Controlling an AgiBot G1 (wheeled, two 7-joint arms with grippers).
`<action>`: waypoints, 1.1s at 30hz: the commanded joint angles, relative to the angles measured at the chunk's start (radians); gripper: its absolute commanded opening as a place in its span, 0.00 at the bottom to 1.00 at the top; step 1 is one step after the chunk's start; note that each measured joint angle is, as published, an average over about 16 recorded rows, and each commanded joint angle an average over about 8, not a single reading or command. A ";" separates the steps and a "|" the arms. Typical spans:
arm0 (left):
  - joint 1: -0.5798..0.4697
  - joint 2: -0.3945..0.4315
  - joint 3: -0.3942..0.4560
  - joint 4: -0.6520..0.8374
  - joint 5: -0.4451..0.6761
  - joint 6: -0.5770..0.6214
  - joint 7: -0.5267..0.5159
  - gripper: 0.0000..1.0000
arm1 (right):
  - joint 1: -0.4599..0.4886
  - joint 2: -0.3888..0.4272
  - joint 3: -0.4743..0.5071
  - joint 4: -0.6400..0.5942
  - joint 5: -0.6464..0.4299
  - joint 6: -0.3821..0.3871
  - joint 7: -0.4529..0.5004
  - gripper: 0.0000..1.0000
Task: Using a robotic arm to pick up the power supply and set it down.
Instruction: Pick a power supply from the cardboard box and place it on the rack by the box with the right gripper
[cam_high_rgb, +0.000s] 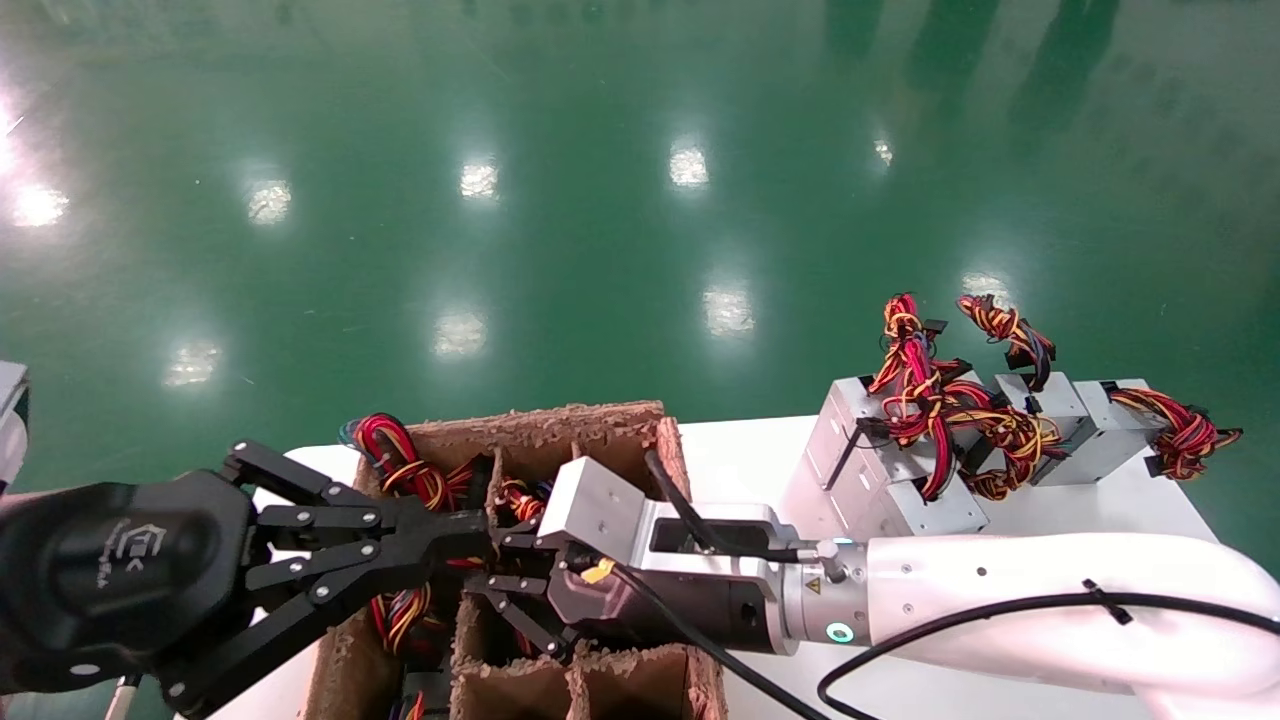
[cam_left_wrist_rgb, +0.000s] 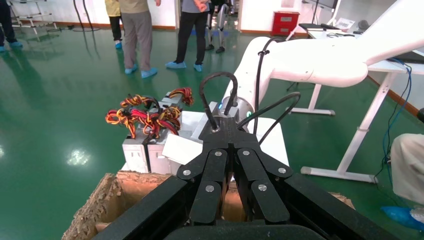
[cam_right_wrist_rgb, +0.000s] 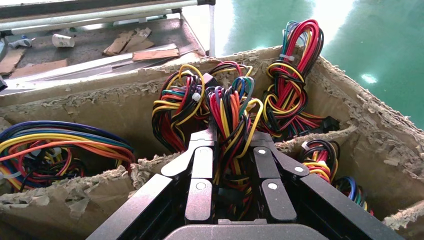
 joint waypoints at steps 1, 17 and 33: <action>0.000 0.000 0.000 0.000 0.000 0.000 0.000 0.00 | -0.001 0.002 0.001 -0.002 0.004 -0.003 -0.001 0.00; 0.000 0.000 0.000 0.000 0.000 0.000 0.000 0.00 | -0.016 0.110 0.079 0.055 0.151 -0.069 0.064 0.00; 0.000 0.000 0.000 0.000 0.000 0.000 0.000 0.00 | 0.011 0.157 0.188 0.087 0.362 -0.046 0.236 0.00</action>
